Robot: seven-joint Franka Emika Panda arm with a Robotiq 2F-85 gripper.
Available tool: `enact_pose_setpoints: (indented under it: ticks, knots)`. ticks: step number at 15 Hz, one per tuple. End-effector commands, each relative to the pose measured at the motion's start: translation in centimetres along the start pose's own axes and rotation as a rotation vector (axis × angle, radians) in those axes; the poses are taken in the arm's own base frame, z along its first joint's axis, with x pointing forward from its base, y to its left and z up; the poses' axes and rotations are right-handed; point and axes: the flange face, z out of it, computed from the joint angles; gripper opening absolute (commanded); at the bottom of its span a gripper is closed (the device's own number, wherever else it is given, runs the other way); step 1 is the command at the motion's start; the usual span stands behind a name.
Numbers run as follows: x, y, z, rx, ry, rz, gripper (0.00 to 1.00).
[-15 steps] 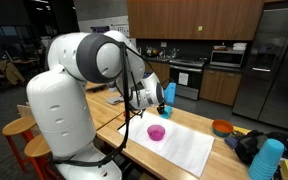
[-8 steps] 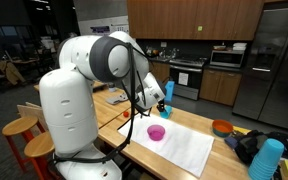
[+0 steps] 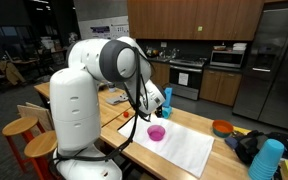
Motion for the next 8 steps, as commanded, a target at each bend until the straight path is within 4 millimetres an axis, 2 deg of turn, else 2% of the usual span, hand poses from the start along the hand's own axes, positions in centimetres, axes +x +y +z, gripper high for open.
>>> enact_pose_setpoints:
  ticks: [1,8]
  knots:
    - [0.2,-0.1,0.7,-0.01,0.01,-0.031,1.0]
    - [1.9,-1.5,2.8,0.004,0.05,-0.32,1.0]
